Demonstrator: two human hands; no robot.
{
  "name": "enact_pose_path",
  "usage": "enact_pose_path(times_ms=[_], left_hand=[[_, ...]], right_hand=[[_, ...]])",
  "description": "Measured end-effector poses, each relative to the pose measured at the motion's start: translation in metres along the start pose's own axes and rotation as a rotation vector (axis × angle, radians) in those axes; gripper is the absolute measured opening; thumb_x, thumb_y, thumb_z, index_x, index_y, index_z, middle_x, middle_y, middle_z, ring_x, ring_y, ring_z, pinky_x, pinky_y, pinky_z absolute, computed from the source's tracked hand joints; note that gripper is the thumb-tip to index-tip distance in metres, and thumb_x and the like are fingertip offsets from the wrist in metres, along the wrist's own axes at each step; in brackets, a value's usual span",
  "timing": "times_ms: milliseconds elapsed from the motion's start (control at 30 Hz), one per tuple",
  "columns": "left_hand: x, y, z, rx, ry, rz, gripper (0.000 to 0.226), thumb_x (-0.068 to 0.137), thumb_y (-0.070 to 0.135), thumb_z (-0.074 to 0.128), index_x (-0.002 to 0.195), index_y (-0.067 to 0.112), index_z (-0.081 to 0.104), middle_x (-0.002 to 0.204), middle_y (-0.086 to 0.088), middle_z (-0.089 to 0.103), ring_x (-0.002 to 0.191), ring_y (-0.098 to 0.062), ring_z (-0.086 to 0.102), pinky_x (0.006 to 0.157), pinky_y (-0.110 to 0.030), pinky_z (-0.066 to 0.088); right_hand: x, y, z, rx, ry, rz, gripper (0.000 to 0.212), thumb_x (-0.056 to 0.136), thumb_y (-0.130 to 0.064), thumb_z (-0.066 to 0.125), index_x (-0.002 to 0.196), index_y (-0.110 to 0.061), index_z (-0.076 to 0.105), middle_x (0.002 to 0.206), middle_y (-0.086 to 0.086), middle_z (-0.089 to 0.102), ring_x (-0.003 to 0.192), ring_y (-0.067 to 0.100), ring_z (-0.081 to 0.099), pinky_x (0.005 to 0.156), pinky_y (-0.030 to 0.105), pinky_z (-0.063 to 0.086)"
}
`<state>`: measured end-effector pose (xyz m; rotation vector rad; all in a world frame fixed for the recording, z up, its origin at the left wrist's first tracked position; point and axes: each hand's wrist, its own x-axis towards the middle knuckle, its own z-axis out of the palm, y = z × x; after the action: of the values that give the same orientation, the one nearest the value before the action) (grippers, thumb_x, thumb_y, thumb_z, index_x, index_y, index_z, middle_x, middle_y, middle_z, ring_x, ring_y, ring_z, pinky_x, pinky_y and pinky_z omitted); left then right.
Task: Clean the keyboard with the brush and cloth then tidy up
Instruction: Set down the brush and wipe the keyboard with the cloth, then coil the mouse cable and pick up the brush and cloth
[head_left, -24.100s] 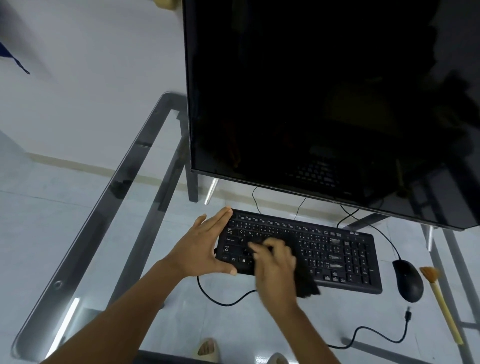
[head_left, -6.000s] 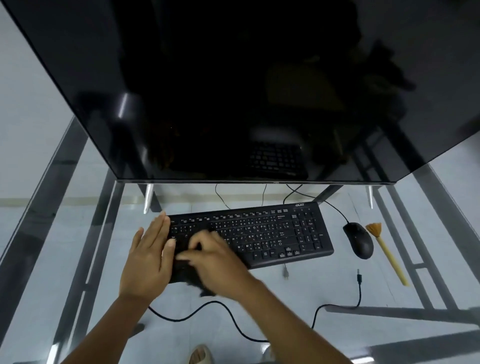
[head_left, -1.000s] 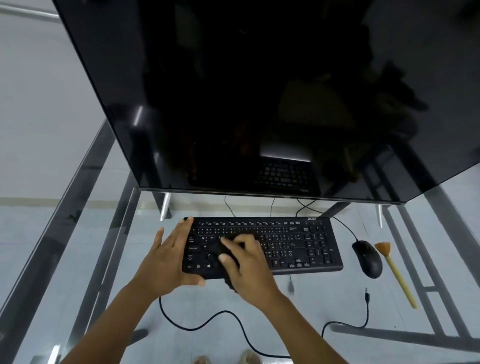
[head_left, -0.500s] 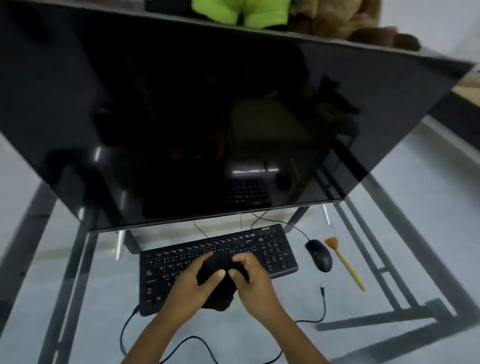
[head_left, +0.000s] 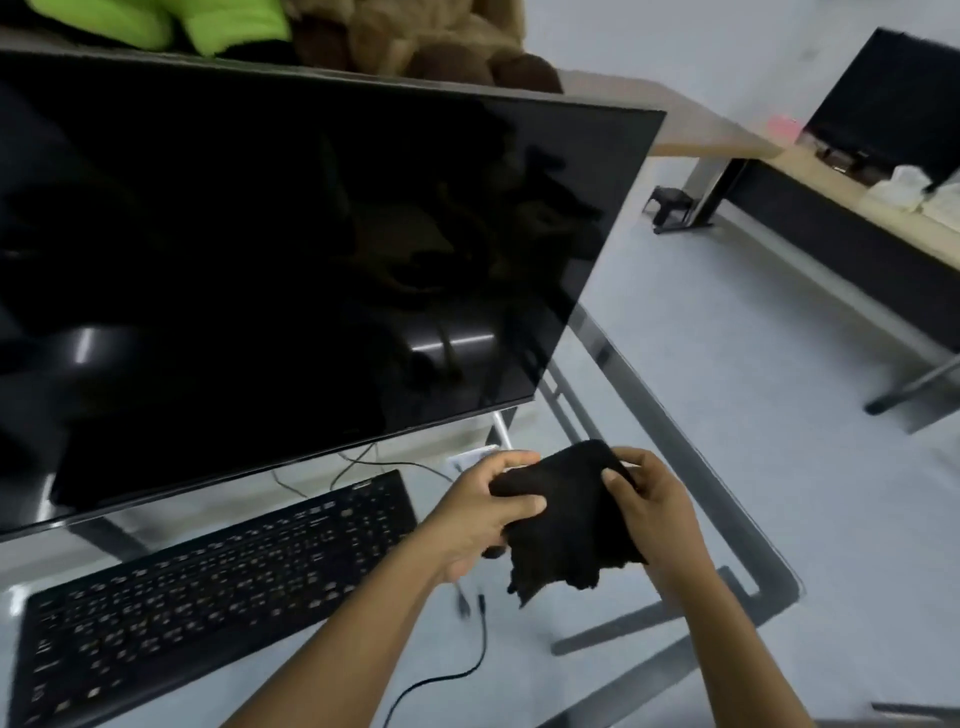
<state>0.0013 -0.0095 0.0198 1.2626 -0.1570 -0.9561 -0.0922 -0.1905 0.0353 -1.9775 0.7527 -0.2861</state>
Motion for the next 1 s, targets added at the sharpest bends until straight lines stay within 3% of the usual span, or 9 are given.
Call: enact_pose_path(times_ms=[167, 367, 400, 500, 567, 633, 800, 933, 1000], left_hand=[[0.074, -0.038, 0.062, 0.355, 0.203, 0.004, 0.036, 0.085, 0.011, 0.065, 0.115, 0.032, 0.060, 0.112, 0.007, 0.060, 0.100, -0.011, 0.060, 0.083, -0.030, 0.056], [0.131, -0.078, 0.080, 0.773, 0.339, 0.106, 0.040, 0.093, 0.014, 0.054, 0.131, 0.024, 0.049, 0.131, -0.003, 0.048, 0.118, -0.018, 0.049, 0.096, -0.024, 0.043], [0.135, -0.084, 0.081, 0.897, 0.367, 0.149, 0.041, 0.094, 0.017, 0.053, 0.134, 0.024, 0.046, 0.135, -0.003, 0.044, 0.123, -0.019, 0.044, 0.098, -0.024, 0.040], [0.137, -0.098, 0.079, 1.367, 0.372, 0.267, 0.051, 0.097, 0.033, 0.043, 0.146, 0.023, 0.032, 0.156, -0.004, 0.020, 0.144, -0.023, 0.013, 0.116, -0.038, 0.020], [0.137, -0.105, 0.078, 1.579, 0.258, 0.248, 0.058, 0.099, 0.042, 0.033, 0.151, 0.020, 0.018, 0.161, -0.003, 0.003, 0.147, -0.022, -0.003, 0.118, -0.047, 0.001], [0.137, -0.111, 0.077, 1.714, 0.165, 0.184, 0.064, 0.100, 0.046, 0.029, 0.152, 0.018, 0.006, 0.161, -0.003, -0.003, 0.147, -0.021, -0.009, 0.116, -0.051, -0.009], [0.133, -0.111, 0.067, 1.724, 0.162, 0.201, 0.065, 0.100, 0.045, 0.029, 0.152, 0.017, 0.004, 0.161, -0.003, -0.003, 0.147, -0.019, -0.007, 0.115, -0.048, -0.008], [0.099, -0.093, 0.033, 1.406, 0.354, 0.168, 0.062, 0.100, 0.042, 0.033, 0.152, 0.019, 0.010, 0.161, 0.001, 0.002, 0.147, -0.014, -0.004, 0.119, -0.042, -0.003], [0.072, -0.082, 0.002, 1.302, 0.486, 0.148, 0.062, 0.099, 0.041, 0.036, 0.152, 0.019, 0.014, 0.160, 0.002, 0.005, 0.147, -0.012, -0.002, 0.119, -0.040, -0.002]], right_hand=[[0.047, 0.057, -0.044, -0.210, -0.014, 0.083, 0.022, 0.096, -0.016, 0.053, 0.116, -0.022, 0.059, 0.108, -0.001, 0.067, 0.100, 0.019, 0.062, 0.078, 0.028, 0.045], [0.096, 0.107, -0.033, -0.340, -0.065, 0.102, 0.029, 0.098, -0.011, 0.047, 0.124, -0.017, 0.055, 0.115, 0.006, 0.065, 0.091, 0.017, 0.056, 0.068, 0.014, 0.042], [0.101, 0.115, -0.030, -0.392, -0.057, 0.080, 0.031, 0.097, -0.010, 0.047, 0.127, -0.017, 0.054, 0.118, 0.007, 0.063, 0.094, 0.019, 0.056, 0.072, 0.013, 0.043], [0.108, 0.136, -0.023, -0.608, 0.025, -0.061, 0.039, 0.092, -0.013, 0.057, 0.131, -0.018, 0.055, 0.124, 0.010, 0.056, 0.107, 0.029, 0.055, 0.090, 0.036, 0.049], [0.105, 0.145, -0.016, -0.659, 0.027, -0.110, 0.042, 0.088, -0.019, 0.065, 0.129, -0.017, 0.059, 0.120, 0.010, 0.056, 0.105, 0.030, 0.057, 0.088, 0.043, 0.051], [0.102, 0.153, -0.009, -0.678, 0.007, -0.131, 0.041, 0.085, -0.020, 0.070, 0.124, -0.012, 0.063, 0.115, 0.011, 0.058, 0.101, 0.031, 0.059, 0.083, 0.043, 0.053], [0.103, 0.150, 0.004, -0.754, 0.065, -0.134, 0.038, 0.086, -0.015, 0.067, 0.123, -0.010, 0.063, 0.118, 0.014, 0.057, 0.106, 0.035, 0.056, 0.091, 0.048, 0.049], [0.090, 0.118, 0.030, -0.720, 0.072, -0.183, 0.041, 0.089, -0.017, 0.062, 0.130, -0.013, 0.057, 0.123, 0.011, 0.053, 0.113, 0.031, 0.050, 0.098, 0.047, 0.040], [0.074, 0.092, 0.058, -0.669, 0.028, -0.252, 0.042, 0.090, -0.018, 0.061, 0.132, -0.014, 0.055, 0.124, 0.011, 0.053, 0.113, 0.030, 0.049, 0.095, 0.043, 0.041]])
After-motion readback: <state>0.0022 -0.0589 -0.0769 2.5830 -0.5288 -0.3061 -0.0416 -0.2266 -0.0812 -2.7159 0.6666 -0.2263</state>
